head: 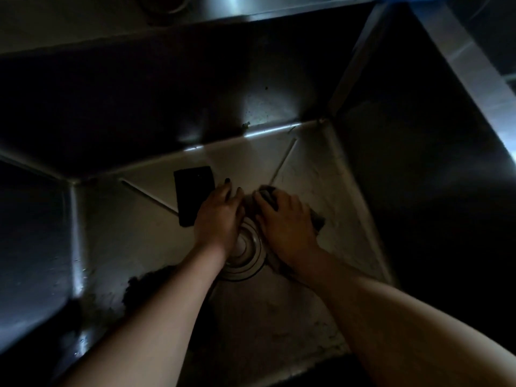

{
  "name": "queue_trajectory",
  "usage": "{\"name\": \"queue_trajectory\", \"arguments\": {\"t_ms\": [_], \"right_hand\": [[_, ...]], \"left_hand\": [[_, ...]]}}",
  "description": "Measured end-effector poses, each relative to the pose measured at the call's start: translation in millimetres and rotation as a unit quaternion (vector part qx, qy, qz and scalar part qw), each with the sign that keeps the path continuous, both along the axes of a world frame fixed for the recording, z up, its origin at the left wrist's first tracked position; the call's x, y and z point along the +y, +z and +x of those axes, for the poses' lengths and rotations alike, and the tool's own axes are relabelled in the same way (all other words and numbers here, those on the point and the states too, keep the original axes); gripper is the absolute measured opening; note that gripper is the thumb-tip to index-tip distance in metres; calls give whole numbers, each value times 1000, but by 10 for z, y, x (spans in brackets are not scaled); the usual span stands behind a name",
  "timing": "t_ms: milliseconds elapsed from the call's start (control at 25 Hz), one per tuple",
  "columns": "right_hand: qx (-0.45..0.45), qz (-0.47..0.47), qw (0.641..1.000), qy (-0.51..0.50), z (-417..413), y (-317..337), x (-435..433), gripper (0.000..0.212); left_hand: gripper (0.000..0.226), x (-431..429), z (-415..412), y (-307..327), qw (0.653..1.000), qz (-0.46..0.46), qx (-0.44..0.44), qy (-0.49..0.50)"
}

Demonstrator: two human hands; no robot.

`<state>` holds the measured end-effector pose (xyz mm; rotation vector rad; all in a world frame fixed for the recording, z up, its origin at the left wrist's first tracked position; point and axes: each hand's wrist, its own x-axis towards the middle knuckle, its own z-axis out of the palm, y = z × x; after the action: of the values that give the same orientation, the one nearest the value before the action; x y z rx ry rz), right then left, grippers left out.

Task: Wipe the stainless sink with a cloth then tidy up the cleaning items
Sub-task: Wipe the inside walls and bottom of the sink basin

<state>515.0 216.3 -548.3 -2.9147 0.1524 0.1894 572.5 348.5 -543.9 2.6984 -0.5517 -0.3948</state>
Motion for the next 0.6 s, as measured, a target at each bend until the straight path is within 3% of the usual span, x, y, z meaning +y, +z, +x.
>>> {"name": "queue_trajectory", "arguments": {"t_ms": [240, 440, 600], "right_hand": [[-18, -1, 996, -91, 604, -65, -373, 49], [-41, -69, 983, -167, 154, -59, -722, 47], [-47, -107, 984, -135, -75, -71, -399, 51]], "left_hand": [[48, -38, -40, -63, 1000, 14, -23, 14], [49, -116, -74, -36, 997, 58, -39, 37], [49, -204, -67, 10, 992, 94, -79, 41]]}}
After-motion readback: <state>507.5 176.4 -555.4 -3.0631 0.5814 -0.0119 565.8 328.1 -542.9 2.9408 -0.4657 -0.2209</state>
